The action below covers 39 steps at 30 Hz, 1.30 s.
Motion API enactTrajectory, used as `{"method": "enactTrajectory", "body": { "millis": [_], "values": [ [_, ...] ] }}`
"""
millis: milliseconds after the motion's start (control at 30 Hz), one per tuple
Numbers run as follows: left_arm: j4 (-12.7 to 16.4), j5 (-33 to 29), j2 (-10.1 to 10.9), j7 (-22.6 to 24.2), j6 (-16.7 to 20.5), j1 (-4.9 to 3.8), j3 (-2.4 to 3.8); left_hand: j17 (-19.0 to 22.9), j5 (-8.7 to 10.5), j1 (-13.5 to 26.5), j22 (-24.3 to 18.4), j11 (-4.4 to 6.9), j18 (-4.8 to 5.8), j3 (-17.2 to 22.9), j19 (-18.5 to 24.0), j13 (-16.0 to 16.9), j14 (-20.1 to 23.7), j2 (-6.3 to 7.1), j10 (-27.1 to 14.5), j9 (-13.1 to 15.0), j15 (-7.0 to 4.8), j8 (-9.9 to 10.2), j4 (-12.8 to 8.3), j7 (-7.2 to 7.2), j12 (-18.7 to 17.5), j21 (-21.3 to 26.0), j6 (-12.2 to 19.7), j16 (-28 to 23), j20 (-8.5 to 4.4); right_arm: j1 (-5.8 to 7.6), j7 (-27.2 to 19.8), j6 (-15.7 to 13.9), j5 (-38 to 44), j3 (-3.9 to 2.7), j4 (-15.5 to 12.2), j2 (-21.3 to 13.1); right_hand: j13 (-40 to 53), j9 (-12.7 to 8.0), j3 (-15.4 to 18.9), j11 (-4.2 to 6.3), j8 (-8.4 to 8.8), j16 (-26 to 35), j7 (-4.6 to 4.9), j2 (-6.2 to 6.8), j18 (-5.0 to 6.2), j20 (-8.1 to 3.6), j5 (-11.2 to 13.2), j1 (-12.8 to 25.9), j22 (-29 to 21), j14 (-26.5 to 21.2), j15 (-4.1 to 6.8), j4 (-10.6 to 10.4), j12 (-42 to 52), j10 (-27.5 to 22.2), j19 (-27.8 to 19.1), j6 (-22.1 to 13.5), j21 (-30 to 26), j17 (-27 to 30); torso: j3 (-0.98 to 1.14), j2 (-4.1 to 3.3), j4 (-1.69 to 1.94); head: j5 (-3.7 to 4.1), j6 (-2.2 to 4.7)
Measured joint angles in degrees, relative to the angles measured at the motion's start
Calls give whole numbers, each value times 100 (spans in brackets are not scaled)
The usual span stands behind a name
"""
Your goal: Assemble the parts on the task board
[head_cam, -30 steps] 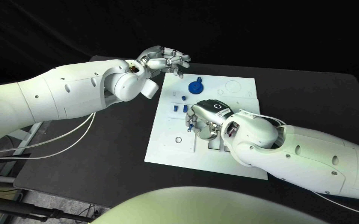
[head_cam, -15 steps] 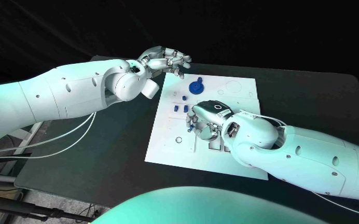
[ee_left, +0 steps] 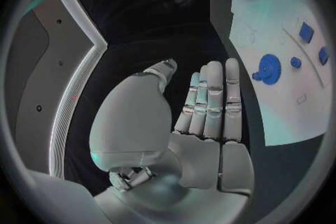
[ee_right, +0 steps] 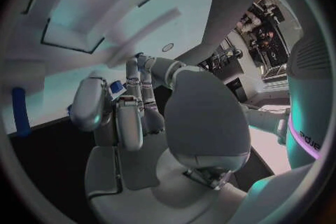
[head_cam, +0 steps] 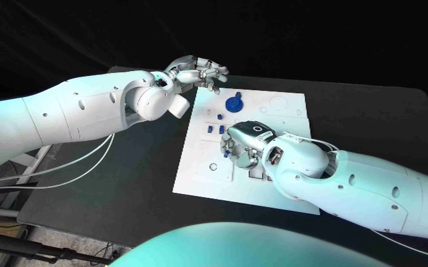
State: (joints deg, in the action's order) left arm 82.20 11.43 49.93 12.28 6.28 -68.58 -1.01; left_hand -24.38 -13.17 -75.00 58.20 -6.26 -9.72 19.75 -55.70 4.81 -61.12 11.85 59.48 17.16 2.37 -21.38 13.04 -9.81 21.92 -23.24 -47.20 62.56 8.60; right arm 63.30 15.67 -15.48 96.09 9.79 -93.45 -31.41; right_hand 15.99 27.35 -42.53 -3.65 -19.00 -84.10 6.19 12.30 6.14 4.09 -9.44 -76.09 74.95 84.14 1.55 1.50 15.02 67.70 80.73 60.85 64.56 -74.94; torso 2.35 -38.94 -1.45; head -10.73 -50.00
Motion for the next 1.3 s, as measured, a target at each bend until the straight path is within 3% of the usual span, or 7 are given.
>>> {"method": "enactTrajectory", "body": {
  "millis": [333,467,600,733,933,1167,1300],
  "values": [
    [-1,0,-8,-43,-49,-1,1,0,0,0,0,0,0,-16,0,-1,0,0,0,5,0,0,16,0,0,0,0,0,0,-2,14,35,11,2,11,21,11,0,-17,6,-22,0,9,-25,0,0,1,22,-1,0,0,18,-1,7,0,4,-23,1,-3,0,-3,-8,0],
    [-2,0,-12,-54,-61,-1,-1,1,0,0,0,0,0,-16,0,-1,0,0,0,5,0,0,16,0,0,0,0,0,0,1,13,57,10,4,26,40,27,8,71,31,32,0,101,-76,1,43,-55,78,-1,-2,-2,33,-78,-18,-43,-91,-122,1,-2,1,-3,-3,0],
    [-2,0,-14,-64,-70,-1,-1,-4,0,21,-6,-20,0,-16,0,4,0,-21,-20,5,0,0,16,0,-24,0,0,0,0,-5,-13,108,-22,23,45,48,-6,8,310,-69,239,9,170,10,2,131,-143,448,-1,-17,-109,-73,-258,-304,-131,-391,-319,1,-1,1,-3,0,0],
    [-2,0,-14,-71,-76,-1,-1,-4,0,23,-6,-20,0,-16,0,4,0,-23,-20,4,0,0,16,-21,-24,0,21,23,0,-2,-61,124,-67,17,45,37,-61,-67,427,-131,375,55,216,112,1,206,-42,547,-1,-1,-165,-127,-471,-564,-206,-572,-518,1,-2,1,-3,5,0],
    [0,0,-13,-78,-85,1,0,-4,0,23,-6,-20,0,-16,0,4,22,-23,-20,4,22,0,16,-21,-24,0,21,23,0,-2,-116,116,-113,17,29,-6,-215,-83,450,-146,377,79,223,152,1,226,-41,541,-2,-21,-186,-105,-519,-663,-226,-583,-568,2,-2,1,-2,7,0],
    [3,0,-3,-94,-103,0,0,-4,0,22,-13,-19,0,-48,0,4,22,-23,-20,9,21,0,16,-21,-24,0,21,23,0,-3,-145,14,-129,22,-147,-268,-233,-103,469,-169,420,78,231,174,2,247,-111,519,-2,-1,-206,-85,-608,-723,-247,-591,-638,2,-3,1,-1,10,0],
    [4,0,7,-103,-114,0,0,-3,0,23,-12,-41,-1,-48,0,3,22,-23,-41,9,21,0,16,-21,-24,0,21,22,0,65,-136,-59,-129,1,-369,-523,-233,-102,469,-168,415,78,231,174,2,247,-111,519,-3,-1,-206,-85,-608,-722,-247,-590,-638,2,-2,4,-2,27,-1]
  ]
}}
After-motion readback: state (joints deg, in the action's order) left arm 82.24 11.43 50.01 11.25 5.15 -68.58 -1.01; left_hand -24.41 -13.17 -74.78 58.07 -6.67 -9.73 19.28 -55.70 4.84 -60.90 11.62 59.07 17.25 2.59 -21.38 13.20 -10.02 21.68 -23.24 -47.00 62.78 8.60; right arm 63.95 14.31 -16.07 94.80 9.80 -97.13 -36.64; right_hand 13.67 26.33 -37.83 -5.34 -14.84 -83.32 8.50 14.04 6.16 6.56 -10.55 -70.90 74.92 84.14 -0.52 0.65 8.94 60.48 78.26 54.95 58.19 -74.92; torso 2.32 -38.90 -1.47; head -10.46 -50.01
